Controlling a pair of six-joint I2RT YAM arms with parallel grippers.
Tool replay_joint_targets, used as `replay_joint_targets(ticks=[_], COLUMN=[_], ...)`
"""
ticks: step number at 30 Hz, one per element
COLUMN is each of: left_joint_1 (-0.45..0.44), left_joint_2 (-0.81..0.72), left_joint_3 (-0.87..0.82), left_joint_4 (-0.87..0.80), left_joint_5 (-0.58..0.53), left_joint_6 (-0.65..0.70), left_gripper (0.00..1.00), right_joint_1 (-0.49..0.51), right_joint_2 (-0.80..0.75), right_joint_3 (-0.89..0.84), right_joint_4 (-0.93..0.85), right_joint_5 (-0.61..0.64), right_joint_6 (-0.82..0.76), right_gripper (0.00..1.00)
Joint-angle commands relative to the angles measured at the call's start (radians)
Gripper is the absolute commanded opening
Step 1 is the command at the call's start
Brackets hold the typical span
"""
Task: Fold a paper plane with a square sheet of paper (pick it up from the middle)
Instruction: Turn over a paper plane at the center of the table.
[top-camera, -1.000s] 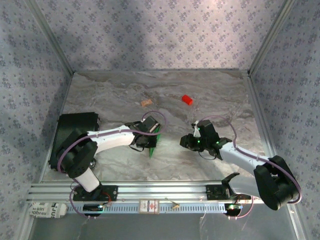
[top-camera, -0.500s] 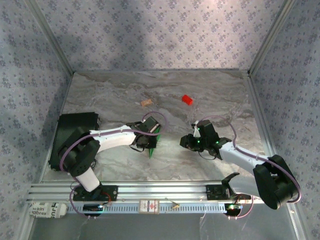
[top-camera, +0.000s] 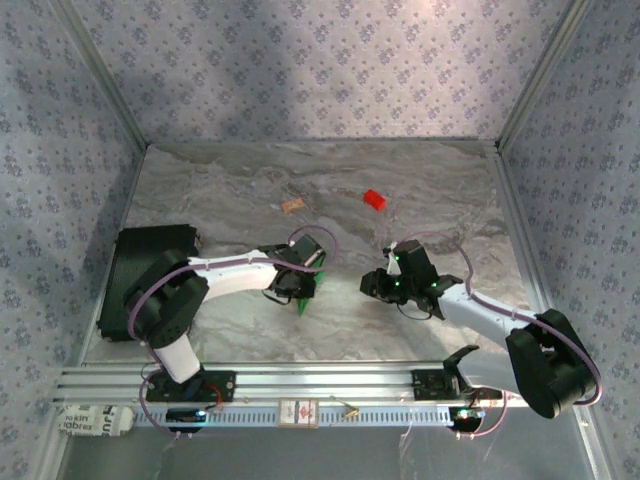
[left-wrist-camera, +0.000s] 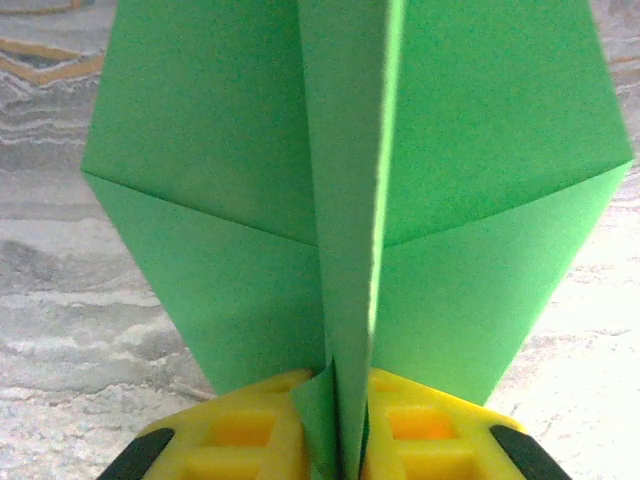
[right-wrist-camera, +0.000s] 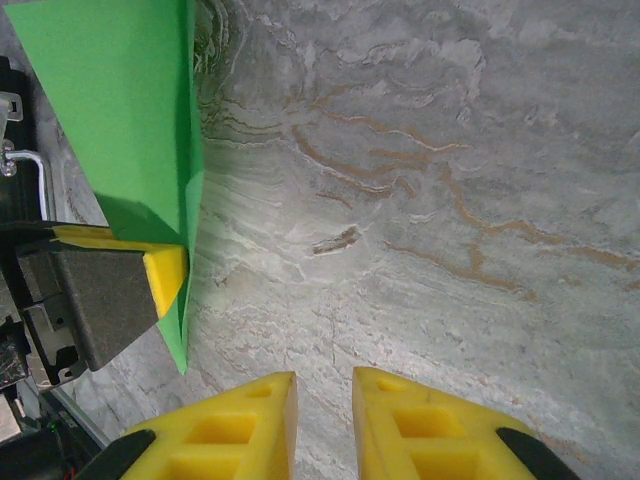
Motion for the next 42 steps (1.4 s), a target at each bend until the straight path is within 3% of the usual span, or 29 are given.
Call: replay_joint_targets(ticks=[1,8,27,42], left_joint_1=[-0.017,-0.042,-0.094,-0.101], left_joint_2=[0.053,0.114,0.227,0.167], left_joint_3=[0.020,0.062,0.235,0.294], left_joint_4=[-0.046,-0.079,-0.202,-0.204], left_joint_5=[-0.021,-0.053,-0.126,-0.124], left_joint_6=[-0.001,-0.054,-0.225,-0.230], left_gripper=[0.18,0.20,0.41,0.43], right_joint_1=[-0.004,-0.041,-0.219,-0.266], right_joint_2=[0.004,-0.023,-0.027,-0.080], right_joint_3=[0.022,0.012,-0.005,0.013], right_joint_4=[-0.034,-0.059,-0.084,-0.162], right_joint_5=[0.009,0.006,-0.164,-0.166], right_joint_6=[-0.021,-0.058,-0.210,-0.232], right_gripper=[0.23,0.23,0.24,0.24])
